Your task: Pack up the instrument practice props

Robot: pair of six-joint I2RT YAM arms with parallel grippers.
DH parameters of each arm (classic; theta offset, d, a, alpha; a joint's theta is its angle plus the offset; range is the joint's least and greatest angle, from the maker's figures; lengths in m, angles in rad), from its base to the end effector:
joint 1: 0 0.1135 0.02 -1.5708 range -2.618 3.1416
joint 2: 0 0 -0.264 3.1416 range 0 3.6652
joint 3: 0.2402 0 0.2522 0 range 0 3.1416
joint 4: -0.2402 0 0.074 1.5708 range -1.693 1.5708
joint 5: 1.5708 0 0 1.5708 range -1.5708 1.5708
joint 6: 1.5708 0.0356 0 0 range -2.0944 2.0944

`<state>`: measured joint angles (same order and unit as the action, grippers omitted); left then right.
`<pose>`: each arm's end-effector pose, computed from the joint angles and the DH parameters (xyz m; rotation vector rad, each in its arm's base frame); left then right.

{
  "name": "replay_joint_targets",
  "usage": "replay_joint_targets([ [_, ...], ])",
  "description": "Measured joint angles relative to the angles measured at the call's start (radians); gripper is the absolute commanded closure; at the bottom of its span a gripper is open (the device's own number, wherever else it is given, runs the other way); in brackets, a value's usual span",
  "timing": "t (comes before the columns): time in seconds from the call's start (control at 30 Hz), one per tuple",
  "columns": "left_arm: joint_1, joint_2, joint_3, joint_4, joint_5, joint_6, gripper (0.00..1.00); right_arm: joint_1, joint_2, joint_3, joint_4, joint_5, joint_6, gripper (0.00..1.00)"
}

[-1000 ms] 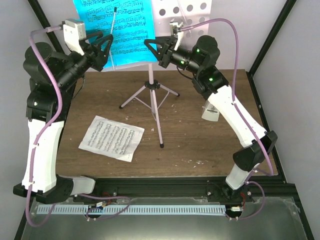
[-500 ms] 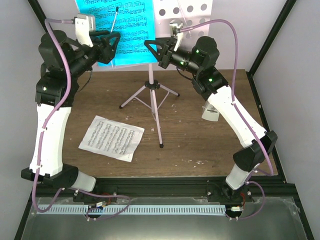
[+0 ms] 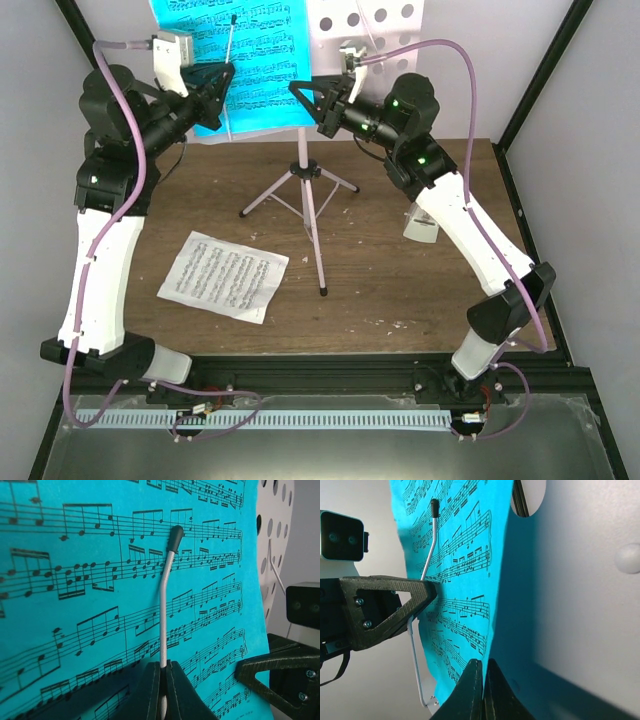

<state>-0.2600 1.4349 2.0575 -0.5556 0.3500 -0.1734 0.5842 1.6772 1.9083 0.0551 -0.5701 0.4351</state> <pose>0.2437 -0.0775 0.5738 0.3510 1.4981 -0.6087 0.3001 0.2215 0.5199 -0.6227 1.2962 1.2157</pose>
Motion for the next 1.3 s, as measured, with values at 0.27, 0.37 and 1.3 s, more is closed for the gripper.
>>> replay_joint_targets([
  [0.27,0.000,-0.106,-0.199,0.176,0.023,0.068,1.00,0.000,-0.024,-0.050,0.022,0.036,0.010,0.99],
  [0.37,0.000,-0.156,-0.283,0.253,0.039,0.106,1.00,0.000,-0.050,-0.096,0.047,0.071,0.022,0.99],
  [1.3,-0.006,-0.253,-0.422,0.283,0.012,0.017,0.18,0.000,-0.849,-0.788,0.334,0.512,-0.158,0.99],
])
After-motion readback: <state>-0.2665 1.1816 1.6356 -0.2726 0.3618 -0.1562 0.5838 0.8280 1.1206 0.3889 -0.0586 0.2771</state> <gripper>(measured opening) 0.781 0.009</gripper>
